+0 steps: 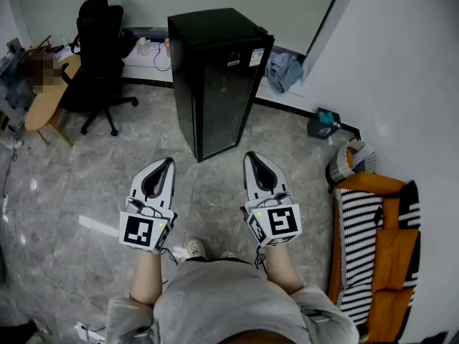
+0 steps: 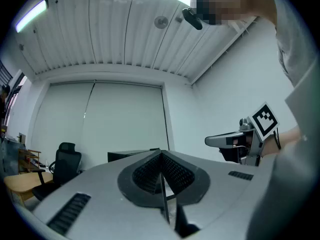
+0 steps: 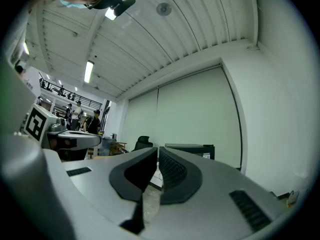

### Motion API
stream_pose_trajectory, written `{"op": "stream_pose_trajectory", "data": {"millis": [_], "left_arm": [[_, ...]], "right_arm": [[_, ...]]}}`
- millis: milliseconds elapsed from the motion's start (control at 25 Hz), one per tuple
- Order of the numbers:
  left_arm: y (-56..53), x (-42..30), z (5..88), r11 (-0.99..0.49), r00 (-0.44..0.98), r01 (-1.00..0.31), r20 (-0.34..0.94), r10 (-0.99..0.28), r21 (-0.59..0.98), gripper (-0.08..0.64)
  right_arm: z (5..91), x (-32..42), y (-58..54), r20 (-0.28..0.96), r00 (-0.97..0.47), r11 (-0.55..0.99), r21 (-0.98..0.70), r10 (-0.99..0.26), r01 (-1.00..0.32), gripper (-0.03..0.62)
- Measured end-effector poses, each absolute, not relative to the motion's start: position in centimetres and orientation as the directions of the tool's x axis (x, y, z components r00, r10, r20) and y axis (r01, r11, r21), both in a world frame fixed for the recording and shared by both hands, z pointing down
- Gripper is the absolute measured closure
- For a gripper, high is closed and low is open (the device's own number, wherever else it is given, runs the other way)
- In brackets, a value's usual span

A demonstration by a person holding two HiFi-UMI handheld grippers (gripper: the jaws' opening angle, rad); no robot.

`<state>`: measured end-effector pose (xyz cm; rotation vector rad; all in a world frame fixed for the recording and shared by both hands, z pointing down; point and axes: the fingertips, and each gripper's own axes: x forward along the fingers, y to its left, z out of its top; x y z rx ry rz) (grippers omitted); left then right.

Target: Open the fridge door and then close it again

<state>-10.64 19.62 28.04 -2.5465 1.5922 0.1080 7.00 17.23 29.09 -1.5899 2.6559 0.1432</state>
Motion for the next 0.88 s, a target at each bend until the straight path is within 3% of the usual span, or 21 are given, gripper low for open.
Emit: {"op": "stream_pose_trajectory", "data": {"millis": [880], "left_arm": [[16.9, -13.8, 28.8, -0.441, 0.447, -0.894, -0.132, -0.885, -0.075, 0.546]], "right_arm": [[29.7, 4.4, 14.9, -0.097, -0.431, 0.429, 0.037, -0.897, -0.902, 0.568]]}}
